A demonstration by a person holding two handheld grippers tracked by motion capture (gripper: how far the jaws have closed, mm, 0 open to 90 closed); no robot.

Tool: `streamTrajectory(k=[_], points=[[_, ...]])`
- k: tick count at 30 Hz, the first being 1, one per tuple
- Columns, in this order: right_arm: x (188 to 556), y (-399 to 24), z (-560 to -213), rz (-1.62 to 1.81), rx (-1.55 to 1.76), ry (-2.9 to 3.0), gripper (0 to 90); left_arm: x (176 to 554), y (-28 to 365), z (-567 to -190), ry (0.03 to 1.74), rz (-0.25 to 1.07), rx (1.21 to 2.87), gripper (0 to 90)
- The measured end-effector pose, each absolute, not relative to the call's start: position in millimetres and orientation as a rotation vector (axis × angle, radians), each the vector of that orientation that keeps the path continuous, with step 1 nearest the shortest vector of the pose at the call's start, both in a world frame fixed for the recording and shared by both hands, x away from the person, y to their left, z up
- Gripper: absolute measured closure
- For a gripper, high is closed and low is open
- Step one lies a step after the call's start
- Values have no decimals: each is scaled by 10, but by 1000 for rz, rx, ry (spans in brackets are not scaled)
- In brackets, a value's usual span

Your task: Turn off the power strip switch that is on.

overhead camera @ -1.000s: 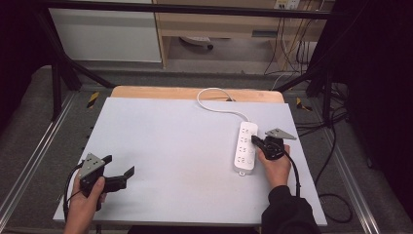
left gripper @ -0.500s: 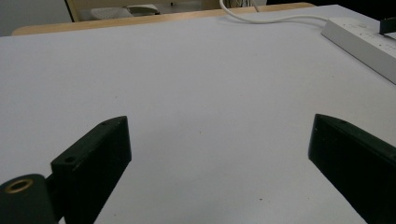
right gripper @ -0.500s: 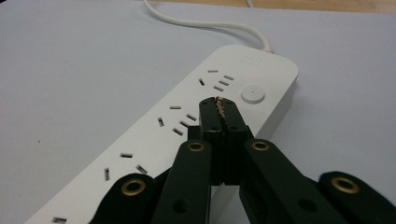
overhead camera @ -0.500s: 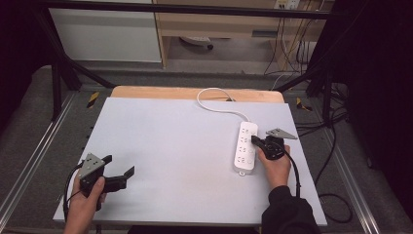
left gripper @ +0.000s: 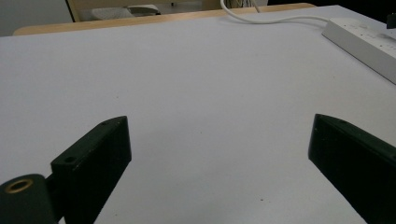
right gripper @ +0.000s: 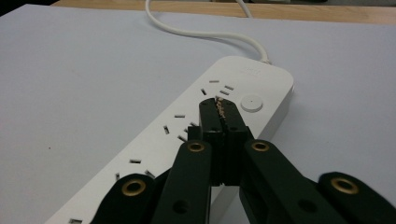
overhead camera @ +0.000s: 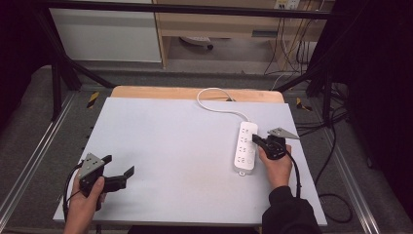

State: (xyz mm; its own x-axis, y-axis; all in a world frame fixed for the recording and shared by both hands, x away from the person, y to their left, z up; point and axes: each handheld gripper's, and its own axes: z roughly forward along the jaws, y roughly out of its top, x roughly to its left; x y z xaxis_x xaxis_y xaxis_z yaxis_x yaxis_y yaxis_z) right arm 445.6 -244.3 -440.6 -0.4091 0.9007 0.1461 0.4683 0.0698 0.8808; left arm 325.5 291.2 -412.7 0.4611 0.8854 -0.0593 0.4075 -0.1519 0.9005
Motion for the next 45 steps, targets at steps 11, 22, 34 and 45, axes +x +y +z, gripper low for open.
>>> streamTrajectory(k=[11, 22, 34, 45], points=[[4419, -2460, -4312, 1327, 1353, 1907, 875, 3254, 2913, -4127, 1110, 623, 1752, 58], [4390, -2444, -4242, 1385, 1333, 1887, 702, 3257, 2919, -4129, 1114, 622, 1751, 58], [4382, -2446, -4121, 1449, 1335, 1839, 329, 3257, 2924, -4131, 1119, 619, 1746, 59], [4381, -2421, -4015, 1423, 1371, 1843, 21, 3255, 2926, -4127, 1118, 621, 1741, 59]])
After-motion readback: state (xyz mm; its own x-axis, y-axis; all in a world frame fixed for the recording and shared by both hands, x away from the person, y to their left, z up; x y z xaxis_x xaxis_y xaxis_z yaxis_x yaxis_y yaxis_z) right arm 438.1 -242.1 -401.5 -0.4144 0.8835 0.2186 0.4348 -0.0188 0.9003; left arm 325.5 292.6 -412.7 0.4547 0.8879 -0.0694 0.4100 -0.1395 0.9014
